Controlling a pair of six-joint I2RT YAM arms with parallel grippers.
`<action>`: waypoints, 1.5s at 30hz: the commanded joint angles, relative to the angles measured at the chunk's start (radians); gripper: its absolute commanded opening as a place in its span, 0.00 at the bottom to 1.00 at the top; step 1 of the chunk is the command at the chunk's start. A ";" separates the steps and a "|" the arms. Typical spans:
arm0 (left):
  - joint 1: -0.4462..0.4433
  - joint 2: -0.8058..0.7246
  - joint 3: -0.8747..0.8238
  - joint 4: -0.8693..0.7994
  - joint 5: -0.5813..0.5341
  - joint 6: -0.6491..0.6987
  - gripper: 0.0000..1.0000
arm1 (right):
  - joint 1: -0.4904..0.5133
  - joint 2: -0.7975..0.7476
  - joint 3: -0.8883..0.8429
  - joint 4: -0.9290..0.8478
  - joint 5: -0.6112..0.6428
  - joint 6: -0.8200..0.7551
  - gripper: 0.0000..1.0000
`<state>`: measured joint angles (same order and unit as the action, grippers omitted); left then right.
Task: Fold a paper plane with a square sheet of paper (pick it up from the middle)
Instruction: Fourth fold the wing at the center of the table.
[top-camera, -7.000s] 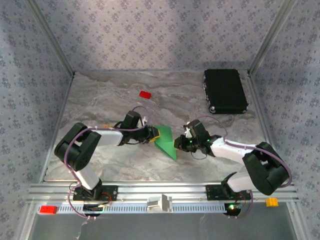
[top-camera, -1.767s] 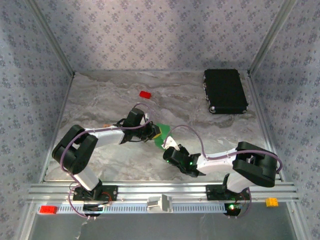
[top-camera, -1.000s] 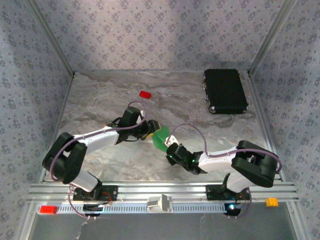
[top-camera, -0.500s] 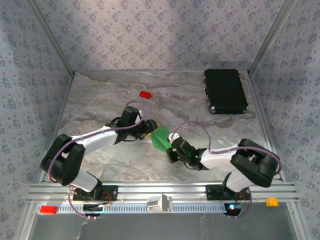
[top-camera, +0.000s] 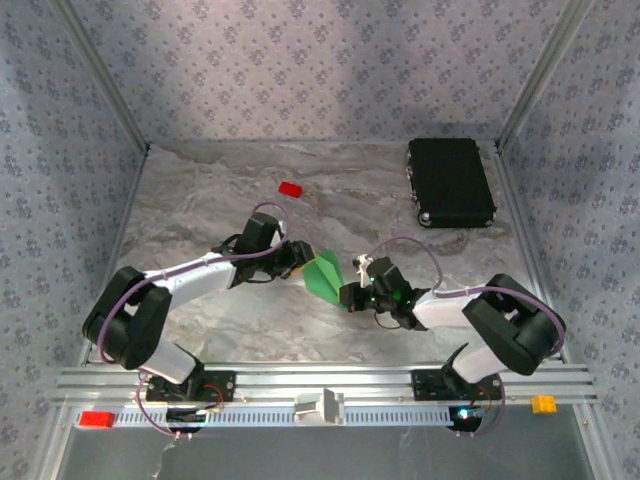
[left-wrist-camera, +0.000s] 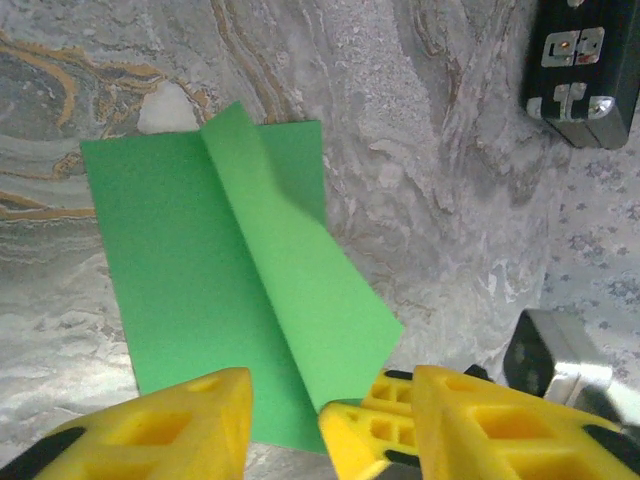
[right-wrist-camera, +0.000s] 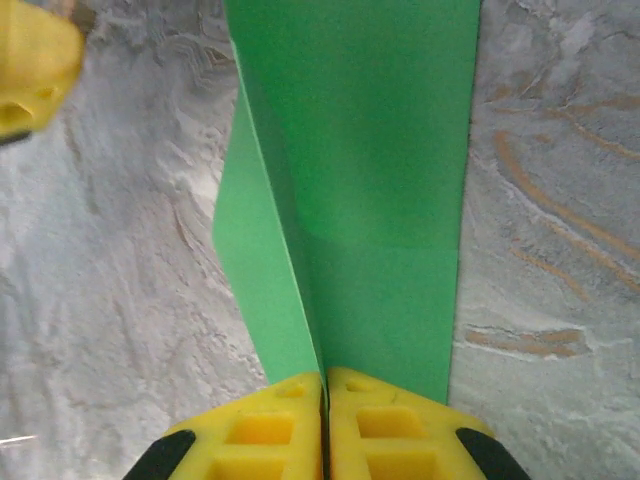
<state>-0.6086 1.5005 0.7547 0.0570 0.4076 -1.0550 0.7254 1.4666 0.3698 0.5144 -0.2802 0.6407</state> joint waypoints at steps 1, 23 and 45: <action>-0.003 0.026 -0.003 0.032 0.032 0.011 0.40 | -0.034 0.000 -0.003 0.046 -0.156 0.088 0.11; -0.033 0.117 0.006 0.135 0.091 0.010 0.22 | -0.127 0.247 0.006 0.305 -0.376 0.307 0.11; -0.059 0.275 0.067 0.234 0.104 0.023 0.17 | -0.196 0.313 0.025 0.283 -0.465 0.376 0.09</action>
<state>-0.6636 1.7504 0.7929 0.2668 0.5083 -1.0550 0.5426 1.7565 0.3805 0.8406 -0.7403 1.0061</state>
